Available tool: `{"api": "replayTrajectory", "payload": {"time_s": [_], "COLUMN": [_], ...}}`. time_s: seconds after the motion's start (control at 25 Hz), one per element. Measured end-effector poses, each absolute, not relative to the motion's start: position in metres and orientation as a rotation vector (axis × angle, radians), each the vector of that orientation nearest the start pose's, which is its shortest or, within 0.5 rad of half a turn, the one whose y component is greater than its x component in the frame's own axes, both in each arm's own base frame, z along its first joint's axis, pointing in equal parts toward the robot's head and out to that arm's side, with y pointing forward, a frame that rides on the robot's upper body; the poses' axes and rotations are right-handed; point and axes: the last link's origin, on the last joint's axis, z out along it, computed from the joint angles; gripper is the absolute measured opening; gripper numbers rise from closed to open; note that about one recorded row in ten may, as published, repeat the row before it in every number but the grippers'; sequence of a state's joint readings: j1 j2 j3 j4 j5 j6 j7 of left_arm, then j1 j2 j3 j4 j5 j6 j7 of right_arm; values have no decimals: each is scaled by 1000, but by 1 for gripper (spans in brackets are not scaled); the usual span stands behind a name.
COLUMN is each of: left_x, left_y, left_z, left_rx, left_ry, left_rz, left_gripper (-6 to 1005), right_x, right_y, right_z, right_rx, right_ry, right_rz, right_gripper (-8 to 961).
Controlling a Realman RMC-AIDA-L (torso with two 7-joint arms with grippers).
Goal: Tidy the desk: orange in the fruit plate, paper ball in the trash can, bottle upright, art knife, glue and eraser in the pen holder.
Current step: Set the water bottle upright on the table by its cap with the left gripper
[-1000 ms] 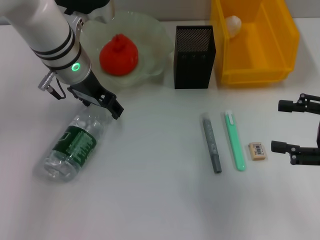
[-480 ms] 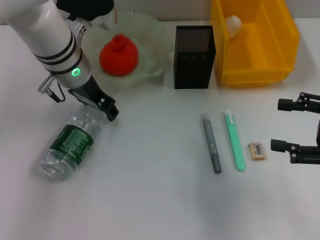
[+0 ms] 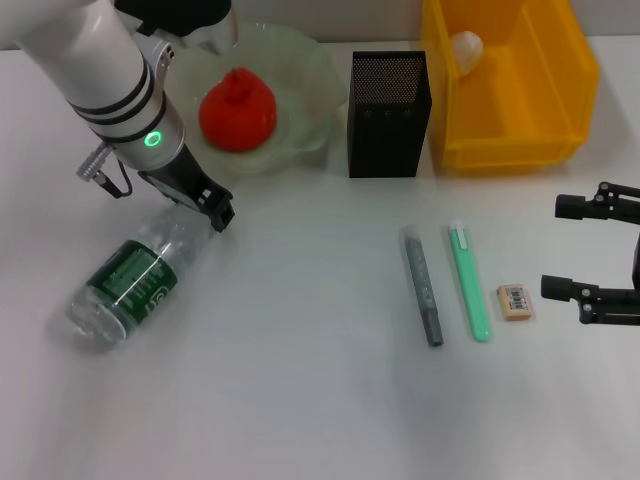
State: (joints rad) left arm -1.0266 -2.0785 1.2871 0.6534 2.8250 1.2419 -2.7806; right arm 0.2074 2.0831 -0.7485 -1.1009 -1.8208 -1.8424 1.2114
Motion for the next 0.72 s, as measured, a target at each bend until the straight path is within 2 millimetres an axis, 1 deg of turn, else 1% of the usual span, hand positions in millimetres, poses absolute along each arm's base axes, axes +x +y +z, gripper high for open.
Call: {"api": "replayTrajectory", "payload": {"time_s": [0.12,0.16,0.2,0.24,0.32,0.4,0.44,0.48,0.52,0.56,0.6,0.72], "left_x": [-182,-182,-180,-180,-178,-178,-178,-179,-179,-180,-180,-184], "left_y": [425,424,423,423,416,416,399,391,391,380,380,364], "left_z": [-39,-36,-29,-29,-17,-17,6,14,14,24,24,37], "left_rx": [-2319,-2319,-2324,-2324,-2338,-2338,-2363,-2372,-2372,-2385,-2385,-2408], "left_ry": [-1099,-1093,-1083,-1083,-1075,-1075,-1045,-1023,-1023,-993,-993,-939], "left_rz": [639,628,583,583,481,481,314,254,254,176,176,43], "left_gripper": [452,446,446,446,446,446,447,447,447,447,447,447], "right_x": [276,275,275,274,273,271,270,267,267,265,265,261], "right_y": [254,255,256,257,257,259,260,262,262,264,264,268], "right_z": [70,71,71,71,72,72,72,73,73,74,74,75], "right_rx": [-2689,-2684,-2680,-2675,-2669,-2659,-2655,-2650,-2650,-2645,-2645,-2646], "right_ry": [137,144,147,153,159,169,176,192,192,208,208,227], "right_rz": [681,686,693,703,715,743,756,777,777,799,799,820], "right_gripper": [782,782,782,782,782,782,782,782,782,782,782,782]}}
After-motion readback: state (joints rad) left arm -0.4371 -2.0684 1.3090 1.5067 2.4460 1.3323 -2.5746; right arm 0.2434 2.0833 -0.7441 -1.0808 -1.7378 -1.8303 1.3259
